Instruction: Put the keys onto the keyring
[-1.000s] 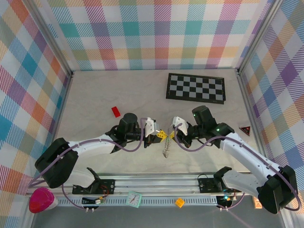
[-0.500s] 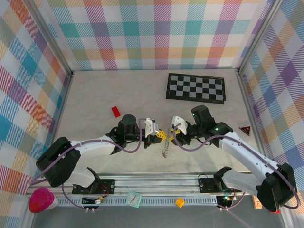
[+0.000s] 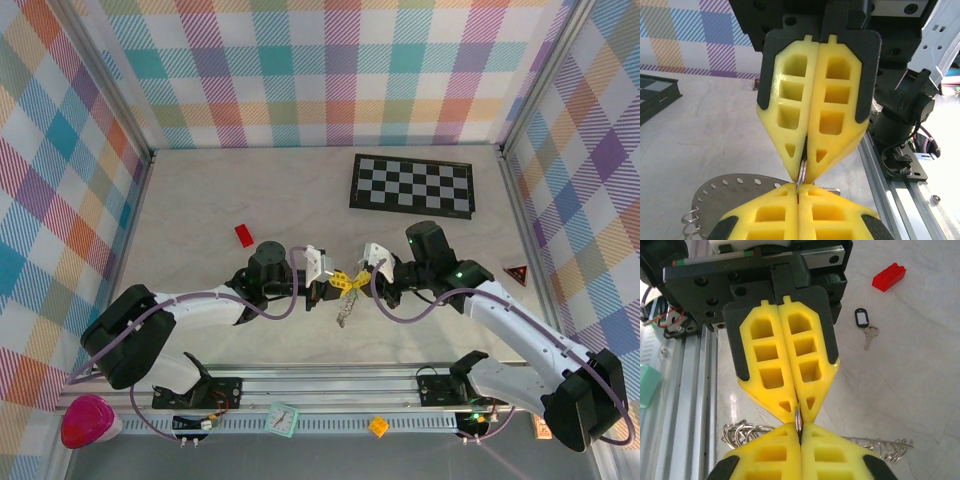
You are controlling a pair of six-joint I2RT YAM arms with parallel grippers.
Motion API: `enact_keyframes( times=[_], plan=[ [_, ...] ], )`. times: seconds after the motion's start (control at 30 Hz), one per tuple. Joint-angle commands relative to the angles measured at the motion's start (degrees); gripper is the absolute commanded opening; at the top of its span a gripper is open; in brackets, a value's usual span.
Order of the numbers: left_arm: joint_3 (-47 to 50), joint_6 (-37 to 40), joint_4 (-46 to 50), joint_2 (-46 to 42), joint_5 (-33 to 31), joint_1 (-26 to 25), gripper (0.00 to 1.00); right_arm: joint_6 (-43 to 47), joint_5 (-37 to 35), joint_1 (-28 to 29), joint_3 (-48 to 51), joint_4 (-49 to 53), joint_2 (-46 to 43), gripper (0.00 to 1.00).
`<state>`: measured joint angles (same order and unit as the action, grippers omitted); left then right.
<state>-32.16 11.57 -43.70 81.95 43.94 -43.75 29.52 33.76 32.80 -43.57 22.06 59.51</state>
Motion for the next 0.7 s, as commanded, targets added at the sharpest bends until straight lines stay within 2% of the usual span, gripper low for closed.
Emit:
enact_keyframes(
  times=[0.0,0.03,0.07,0.13,0.23,0.33,0.67],
  plan=[
    [0.2,0.2,-3.82,-0.58,0.78,-0.38,0.03,1.83,1.71,0.03,-1.23,0.58,0.91,0.0],
    [0.17,0.63,-2.83,-0.95,-0.76,-0.34,0.11,2.65,1.31,0.0,-1.94,1.75,1.11,0.0],
    [-0.04,1.55,-1.19,-1.26,-2.17,-0.41,0.26,3.77,0.78,-0.05,-2.64,3.21,1.41,0.0],
    [-1.05,4.41,3.49,-2.13,-3.8,-0.43,0.31,6.59,-0.61,0.15,-4.6,7.23,2.46,0.0],
    [-2.76,5.57,7.08,-1.81,-4.27,-0.4,0.31,11.25,-3.11,1.02,-7.79,13.35,4.86,0.0],
    [-3.55,6.26,8.71,-1.5,-3.91,-0.46,0.25,14.14,-4.59,2.37,-10.47,16.76,7.11,0.0],
    [-5.38,12.99,18.39,-3.02,-3.95,-0.46,0.19,15.04,-3.85,5.68,-15.7,17.75,11.2,0.0]
  ],
)
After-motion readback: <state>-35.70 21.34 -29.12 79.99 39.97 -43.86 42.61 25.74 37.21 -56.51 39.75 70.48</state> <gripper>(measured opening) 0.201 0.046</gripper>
